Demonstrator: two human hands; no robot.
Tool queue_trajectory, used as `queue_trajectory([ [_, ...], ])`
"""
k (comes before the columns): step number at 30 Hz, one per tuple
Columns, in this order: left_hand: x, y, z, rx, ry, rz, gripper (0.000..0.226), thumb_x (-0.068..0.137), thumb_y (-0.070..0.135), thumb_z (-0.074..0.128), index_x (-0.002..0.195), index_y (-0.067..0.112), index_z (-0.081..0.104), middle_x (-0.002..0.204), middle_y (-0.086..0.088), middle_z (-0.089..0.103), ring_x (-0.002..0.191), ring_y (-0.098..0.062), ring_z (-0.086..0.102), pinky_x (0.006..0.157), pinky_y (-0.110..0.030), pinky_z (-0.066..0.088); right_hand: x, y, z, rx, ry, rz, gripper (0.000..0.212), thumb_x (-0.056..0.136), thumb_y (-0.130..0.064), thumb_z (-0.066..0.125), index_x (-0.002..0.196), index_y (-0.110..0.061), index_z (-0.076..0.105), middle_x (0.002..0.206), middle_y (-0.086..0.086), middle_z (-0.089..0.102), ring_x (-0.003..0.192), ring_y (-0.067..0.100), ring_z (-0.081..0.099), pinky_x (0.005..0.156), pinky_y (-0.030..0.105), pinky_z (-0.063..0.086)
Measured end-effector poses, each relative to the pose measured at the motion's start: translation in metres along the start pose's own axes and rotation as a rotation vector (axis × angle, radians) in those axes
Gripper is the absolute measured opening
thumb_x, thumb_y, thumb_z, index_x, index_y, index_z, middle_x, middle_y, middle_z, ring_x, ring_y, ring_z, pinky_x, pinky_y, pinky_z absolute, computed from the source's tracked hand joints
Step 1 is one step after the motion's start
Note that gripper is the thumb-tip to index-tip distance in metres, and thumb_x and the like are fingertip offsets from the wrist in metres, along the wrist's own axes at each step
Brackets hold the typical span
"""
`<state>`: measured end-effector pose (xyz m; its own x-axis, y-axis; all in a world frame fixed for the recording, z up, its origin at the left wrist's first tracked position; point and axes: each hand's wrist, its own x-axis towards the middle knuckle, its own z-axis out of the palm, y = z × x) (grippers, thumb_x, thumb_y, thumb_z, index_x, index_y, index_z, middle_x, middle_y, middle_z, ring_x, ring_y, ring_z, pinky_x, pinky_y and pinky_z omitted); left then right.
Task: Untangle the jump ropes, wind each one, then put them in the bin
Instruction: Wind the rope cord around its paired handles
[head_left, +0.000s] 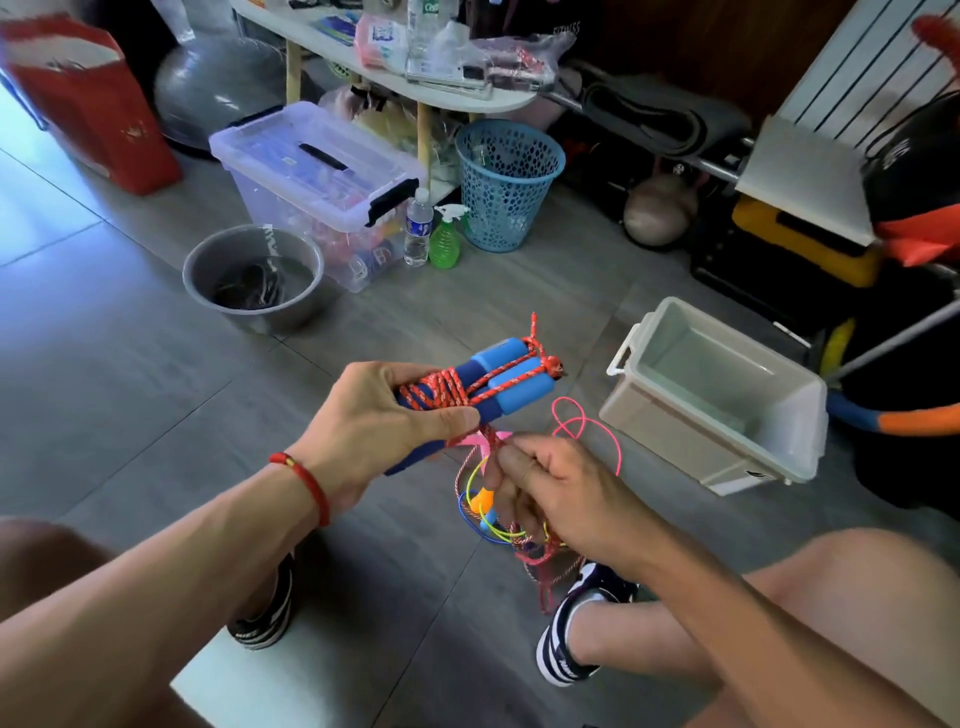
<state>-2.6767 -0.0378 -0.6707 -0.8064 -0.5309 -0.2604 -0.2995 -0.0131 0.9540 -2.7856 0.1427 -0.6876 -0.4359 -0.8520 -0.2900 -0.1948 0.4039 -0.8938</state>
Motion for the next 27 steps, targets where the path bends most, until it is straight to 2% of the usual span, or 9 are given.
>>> queue_trajectory([
  [3, 0.005, -0.009, 0.000, 0.138, 0.022, 0.041, 0.024, 0.072, 0.026, 0.091, 0.093, 0.026, 0.078, 0.074, -0.012, 0.074, 0.060, -0.019, 0.065, 0.063, -0.035, 0.057, -0.008, -0.001, 0.008, -0.066, 0.076, 0.023, 0.038, 0.108, -0.023, 0.043, 0.078, -0.014, 0.064, 0.077, 0.013, 0.066, 0.063, 0.017, 0.059, 0.064, 0.031, 0.054],
  [6, 0.010, -0.017, 0.003, 0.387, 0.128, 0.121, 0.029, 0.069, 0.035, 0.091, 0.093, 0.033, 0.076, 0.069, 0.005, 0.071, 0.059, -0.005, 0.063, 0.062, -0.023, 0.055, -0.015, -0.004, 0.014, -0.181, 0.143, 0.091, 0.038, 0.107, -0.028, 0.043, 0.076, -0.021, 0.065, 0.067, 0.003, 0.057, 0.059, 0.005, 0.051, 0.062, 0.028, 0.040],
  [9, 0.009, -0.019, 0.012, 0.653, 0.177, 0.235, 0.035, 0.070, 0.043, 0.085, 0.100, 0.033, 0.070, 0.076, 0.008, 0.069, 0.071, -0.011, 0.064, 0.069, -0.030, 0.054, -0.018, -0.007, 0.020, -0.624, 0.139, 0.046, 0.017, 0.101, -0.015, 0.041, 0.102, -0.021, 0.057, 0.082, 0.003, 0.064, 0.082, 0.025, 0.064, 0.069, 0.037, 0.041],
  [11, 0.006, -0.023, 0.018, 0.865, 0.163, 0.268, 0.043, 0.074, 0.051, 0.076, 0.112, 0.035, 0.063, 0.090, 0.008, 0.069, 0.088, -0.024, 0.066, 0.075, -0.036, 0.054, -0.025, -0.012, 0.026, -0.940, 0.185, -0.015, 0.036, 0.089, -0.005, 0.047, 0.121, -0.021, 0.040, 0.090, 0.007, 0.069, 0.088, 0.033, 0.069, 0.071, 0.042, 0.049],
  [13, 0.005, -0.025, 0.019, 1.010, 0.132, 0.268, 0.046, 0.078, 0.054, 0.069, 0.118, 0.036, 0.056, 0.101, 0.008, 0.068, 0.096, -0.029, 0.064, 0.075, -0.036, 0.052, -0.029, -0.013, 0.023, -1.152, 0.216, -0.114, 0.058, 0.073, -0.007, 0.068, 0.122, -0.023, 0.042, 0.073, 0.003, 0.068, 0.068, 0.028, 0.070, 0.058, 0.042, 0.051],
  [15, 0.004, -0.028, 0.020, 1.088, 0.069, 0.285, 0.045, 0.080, 0.054, 0.066, 0.119, 0.036, 0.052, 0.106, 0.009, 0.067, 0.098, -0.028, 0.065, 0.073, -0.035, 0.051, -0.031, -0.010, 0.015, -1.244, 0.222, -0.190, 0.070, 0.044, -0.010, 0.085, 0.102, -0.025, 0.049, 0.050, -0.001, 0.055, 0.044, 0.023, 0.059, 0.040, 0.031, 0.032],
  [17, 0.001, -0.029, 0.022, 1.119, -0.012, 0.273, 0.048, 0.080, 0.054, 0.067, 0.121, 0.036, 0.050, 0.109, 0.009, 0.066, 0.100, -0.027, 0.065, 0.071, -0.034, 0.047, -0.031, -0.006, 0.009, -1.313, 0.183, -0.244, 0.072, 0.037, -0.011, 0.087, 0.091, -0.027, 0.042, 0.047, -0.002, 0.049, 0.039, 0.023, 0.054, 0.044, 0.028, 0.016],
  [23, -0.005, -0.029, 0.025, 1.160, -0.164, 0.268, 0.056, 0.080, 0.057, 0.070, 0.120, 0.035, 0.038, 0.107, 0.008, 0.064, 0.098, -0.030, 0.065, 0.067, -0.033, 0.043, -0.022, -0.005, -0.010, -1.213, 0.252, -0.307, 0.019, 0.074, -0.037, 0.077, 0.084, -0.029, 0.063, 0.063, -0.004, 0.065, 0.057, 0.023, 0.064, 0.051, 0.029, 0.023],
  [27, -0.010, -0.027, 0.029, 1.254, -0.274, 0.314, 0.064, 0.084, 0.046, 0.068, 0.131, 0.032, 0.027, 0.113, 0.003, 0.063, 0.102, -0.033, 0.065, 0.067, -0.034, 0.039, -0.018, -0.018, -0.015, -1.030, 0.166, -0.289, 0.020, 0.085, -0.048, 0.060, 0.098, -0.038, 0.072, 0.070, -0.005, 0.067, 0.072, 0.021, 0.060, 0.060, 0.032, 0.037],
])
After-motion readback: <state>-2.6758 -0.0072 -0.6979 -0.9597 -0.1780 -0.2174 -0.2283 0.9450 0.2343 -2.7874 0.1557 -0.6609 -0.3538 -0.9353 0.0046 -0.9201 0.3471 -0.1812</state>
